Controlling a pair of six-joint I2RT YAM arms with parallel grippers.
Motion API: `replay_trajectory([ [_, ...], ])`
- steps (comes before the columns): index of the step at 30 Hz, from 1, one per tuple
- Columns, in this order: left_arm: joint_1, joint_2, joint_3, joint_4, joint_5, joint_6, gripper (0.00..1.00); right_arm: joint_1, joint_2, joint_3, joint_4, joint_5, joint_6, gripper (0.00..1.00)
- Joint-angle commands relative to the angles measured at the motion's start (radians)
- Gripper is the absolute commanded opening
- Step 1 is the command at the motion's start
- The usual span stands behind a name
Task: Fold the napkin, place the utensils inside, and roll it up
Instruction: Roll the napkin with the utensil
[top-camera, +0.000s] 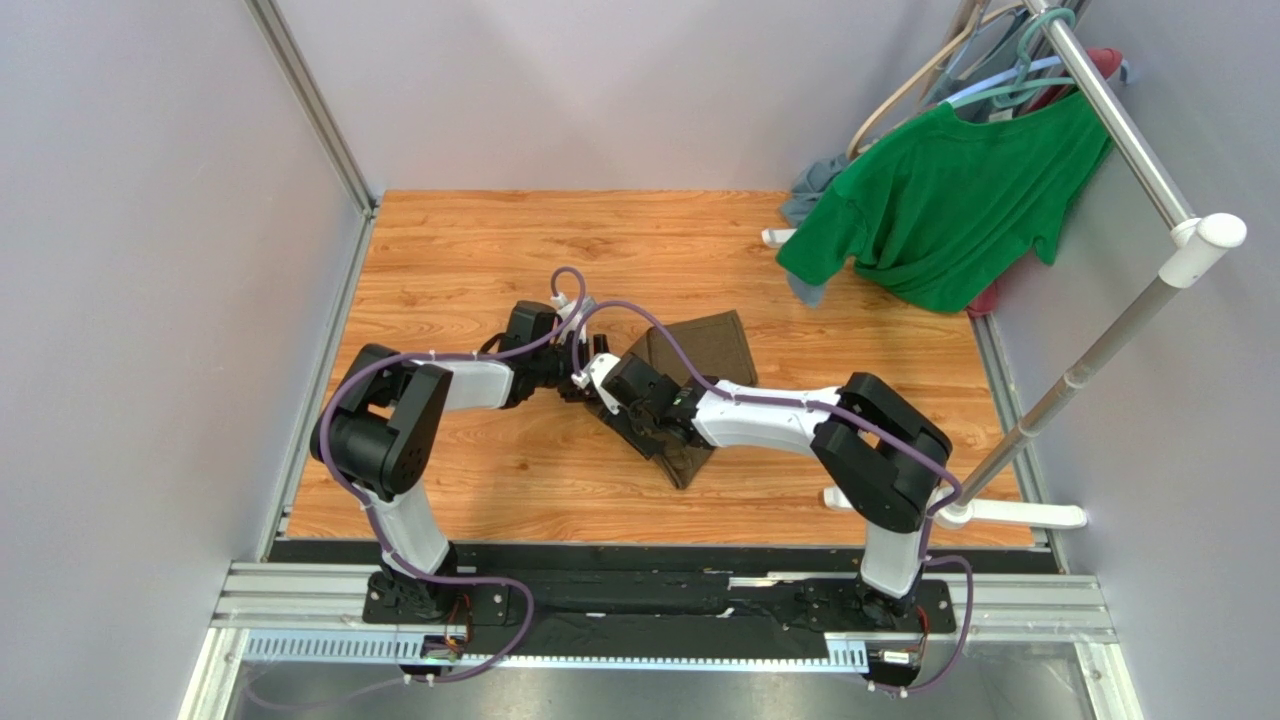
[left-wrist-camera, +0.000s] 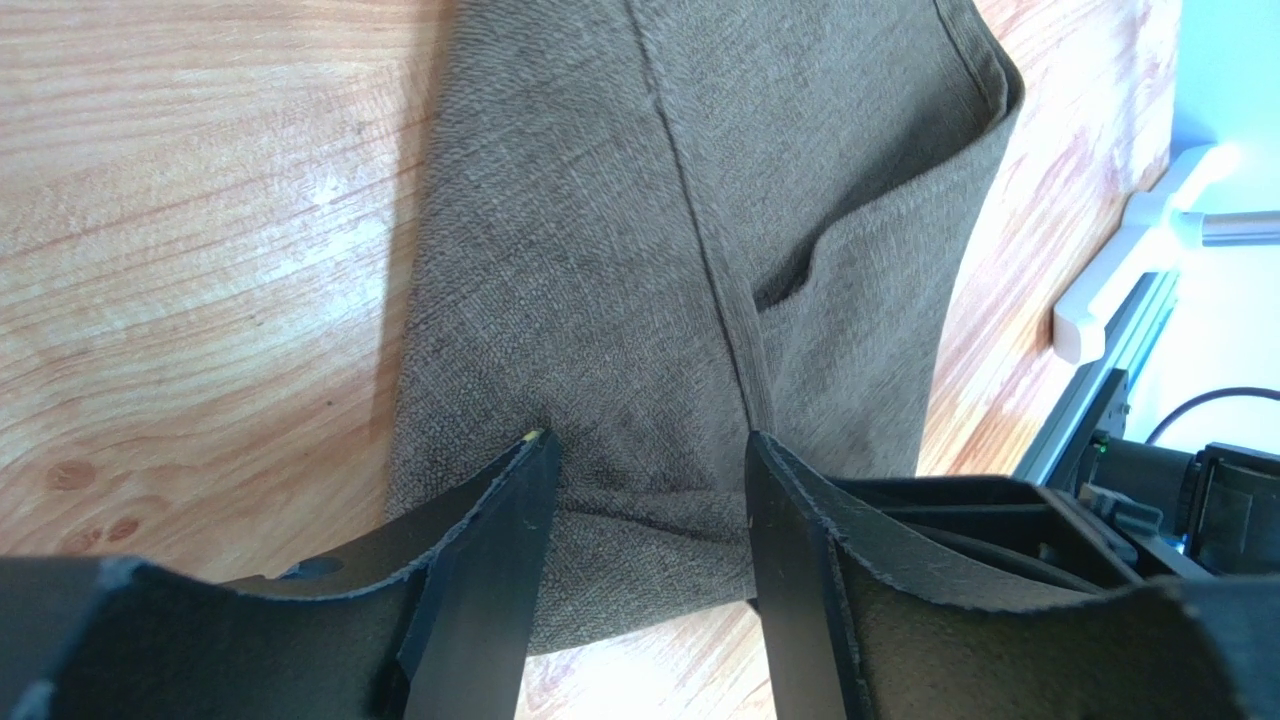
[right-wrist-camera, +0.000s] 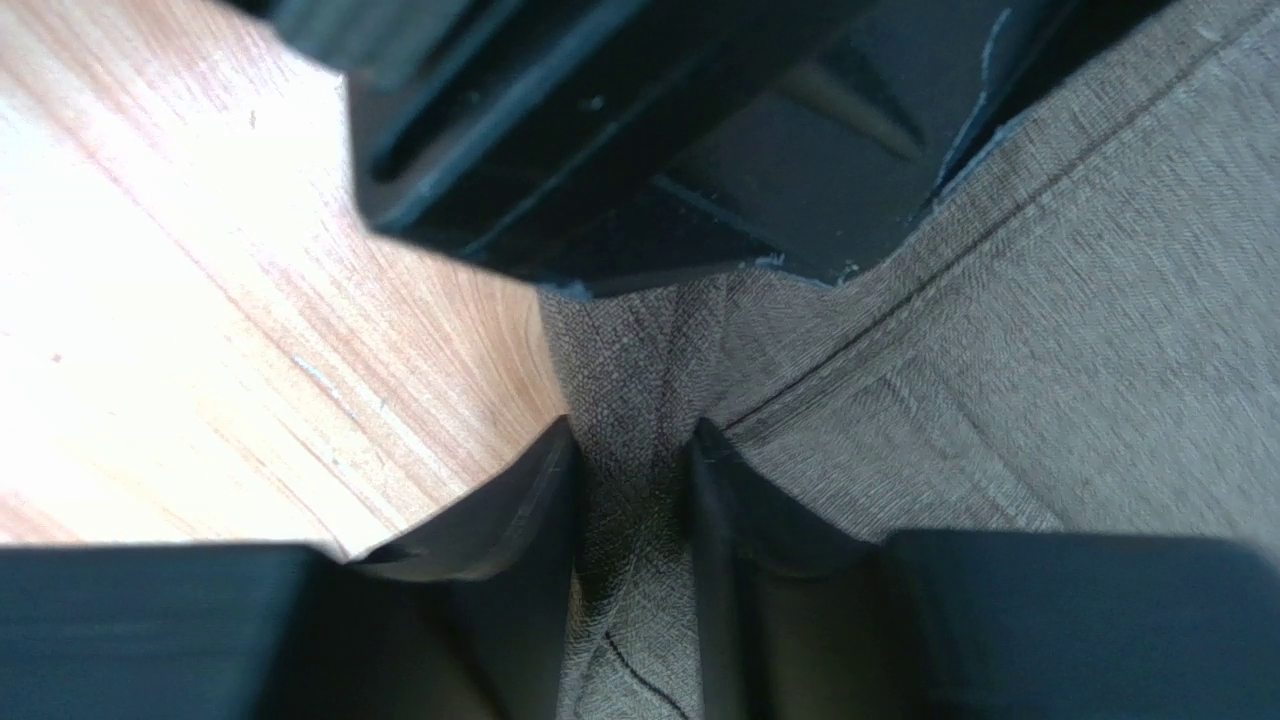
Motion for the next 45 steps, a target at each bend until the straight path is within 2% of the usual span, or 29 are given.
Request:
replay_trajectory([
  [1,0.004,0.011,-0.027,-0.085,-0.075,0.032,0.62,-0.03,-0.01,-0.041,-0.041,-0.127,0.074,0.28],
  [6,0.02,-0.07,-0.036,-0.083,-0.098,0.006,0.66,-0.054,-0.01,-0.075,-0.034,-0.231,0.112,0.18],
  [13,0.098,-0.211,-0.058,-0.111,-0.169,-0.008,0.7,-0.085,-0.002,-0.106,-0.008,-0.355,0.146,0.16],
  [20,0.145,-0.336,-0.159,-0.053,-0.227,-0.042,0.71,-0.125,0.032,-0.123,0.032,-0.473,0.158,0.14],
  [25,0.145,-0.3,-0.216,0.005,-0.135,-0.071,0.71,-0.179,0.075,-0.127,0.064,-0.599,0.175,0.13],
  [33,0.145,-0.314,-0.297,0.139,-0.049,-0.108,0.71,-0.242,0.127,-0.115,0.066,-0.674,0.177,0.13],
  [40,0.145,-0.178,-0.294,0.277,0.029,-0.183,0.68,-0.252,0.147,-0.113,0.066,-0.679,0.16,0.13],
  [45,0.145,-0.141,-0.28,0.279,0.02,-0.186,0.62,-0.26,0.15,-0.113,0.066,-0.676,0.158,0.13],
])
